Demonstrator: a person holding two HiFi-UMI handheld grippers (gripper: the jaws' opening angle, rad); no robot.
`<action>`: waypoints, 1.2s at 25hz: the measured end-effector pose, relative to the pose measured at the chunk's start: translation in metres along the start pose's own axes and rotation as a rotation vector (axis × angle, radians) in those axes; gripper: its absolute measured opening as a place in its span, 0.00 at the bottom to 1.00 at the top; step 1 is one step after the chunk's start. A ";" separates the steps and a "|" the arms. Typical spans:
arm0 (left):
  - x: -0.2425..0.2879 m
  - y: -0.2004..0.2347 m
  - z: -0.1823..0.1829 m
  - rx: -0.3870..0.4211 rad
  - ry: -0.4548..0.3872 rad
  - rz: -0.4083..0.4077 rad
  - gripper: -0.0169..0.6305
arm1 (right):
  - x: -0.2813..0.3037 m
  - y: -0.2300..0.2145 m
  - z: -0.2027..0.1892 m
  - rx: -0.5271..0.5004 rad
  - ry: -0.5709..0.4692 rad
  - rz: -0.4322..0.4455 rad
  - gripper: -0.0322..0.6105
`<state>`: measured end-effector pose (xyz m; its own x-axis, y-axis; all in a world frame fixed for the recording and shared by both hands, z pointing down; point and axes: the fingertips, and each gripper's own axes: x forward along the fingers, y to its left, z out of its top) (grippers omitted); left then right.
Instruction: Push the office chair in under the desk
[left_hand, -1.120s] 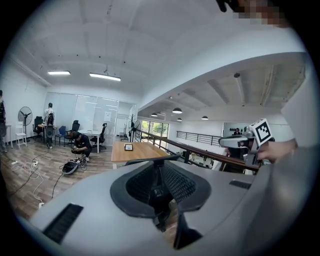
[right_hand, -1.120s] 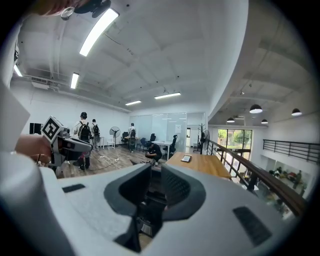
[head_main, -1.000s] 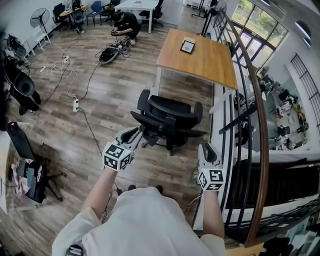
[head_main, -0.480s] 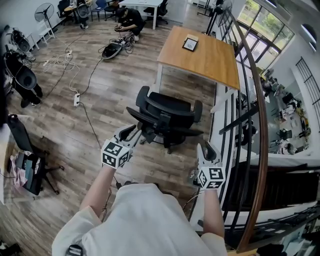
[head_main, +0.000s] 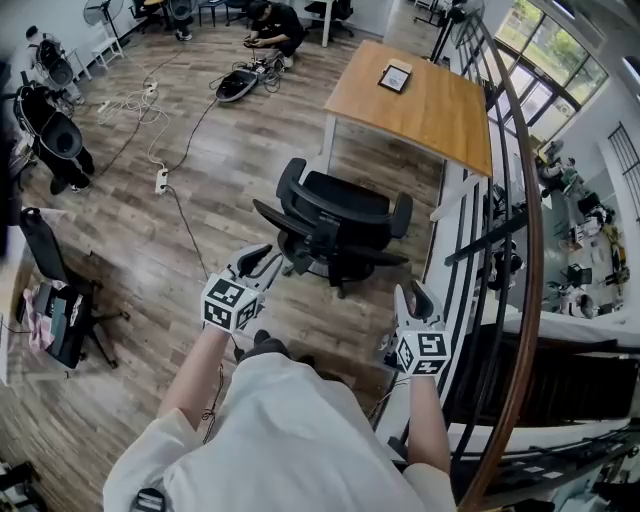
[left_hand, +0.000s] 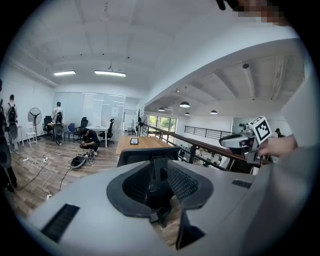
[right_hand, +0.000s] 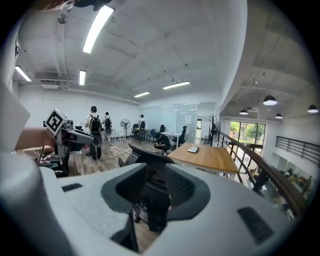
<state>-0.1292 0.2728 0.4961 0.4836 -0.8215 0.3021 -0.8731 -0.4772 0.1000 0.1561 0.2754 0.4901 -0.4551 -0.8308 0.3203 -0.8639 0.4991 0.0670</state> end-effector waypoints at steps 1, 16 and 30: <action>0.002 0.001 -0.002 0.000 0.004 0.001 0.18 | 0.002 0.001 -0.002 -0.003 0.004 0.003 0.21; 0.067 0.067 -0.034 0.195 0.166 -0.026 0.18 | 0.077 -0.010 -0.045 -0.130 0.174 0.047 0.21; 0.141 0.112 -0.096 0.653 0.447 -0.211 0.26 | 0.135 -0.020 -0.105 -0.410 0.513 0.194 0.23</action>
<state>-0.1642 0.1334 0.6412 0.4430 -0.5582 0.7015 -0.4875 -0.8067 -0.3340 0.1344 0.1791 0.6308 -0.3466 -0.5458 0.7628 -0.5798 0.7639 0.2832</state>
